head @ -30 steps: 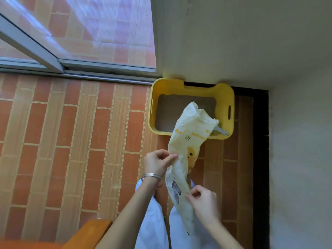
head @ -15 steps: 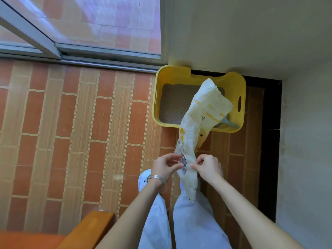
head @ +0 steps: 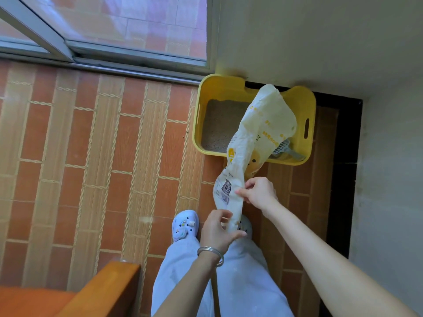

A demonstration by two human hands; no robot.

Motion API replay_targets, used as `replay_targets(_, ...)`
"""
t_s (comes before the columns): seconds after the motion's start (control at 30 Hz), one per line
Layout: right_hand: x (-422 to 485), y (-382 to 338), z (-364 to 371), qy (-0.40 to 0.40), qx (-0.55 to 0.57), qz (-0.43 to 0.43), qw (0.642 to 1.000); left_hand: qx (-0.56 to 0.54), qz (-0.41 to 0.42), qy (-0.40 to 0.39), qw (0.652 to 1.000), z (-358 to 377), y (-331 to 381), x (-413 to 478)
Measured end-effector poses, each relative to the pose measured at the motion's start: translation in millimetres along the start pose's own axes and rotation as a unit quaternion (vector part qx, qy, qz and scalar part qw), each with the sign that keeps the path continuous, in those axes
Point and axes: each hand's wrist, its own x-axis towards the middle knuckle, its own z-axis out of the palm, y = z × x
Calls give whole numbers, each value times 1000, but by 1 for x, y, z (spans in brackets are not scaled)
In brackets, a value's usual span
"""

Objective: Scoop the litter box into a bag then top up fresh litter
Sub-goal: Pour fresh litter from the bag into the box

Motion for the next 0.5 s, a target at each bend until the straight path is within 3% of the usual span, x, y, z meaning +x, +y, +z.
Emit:
replay_targets(0.13, 4, -1, -1, -11, 5, -11, 1000, 39, -21, 37, 998, 2, -8, 5)
replay_targets(0.27, 5, 1, -1, -12, 30, -20, 999, 52, -35, 22, 998, -4, -4, 12)
replay_targets(0.5, -11, 20, -17, -43, 189, -72, 978, -76, -64, -7, 995, -19, 12, 4)
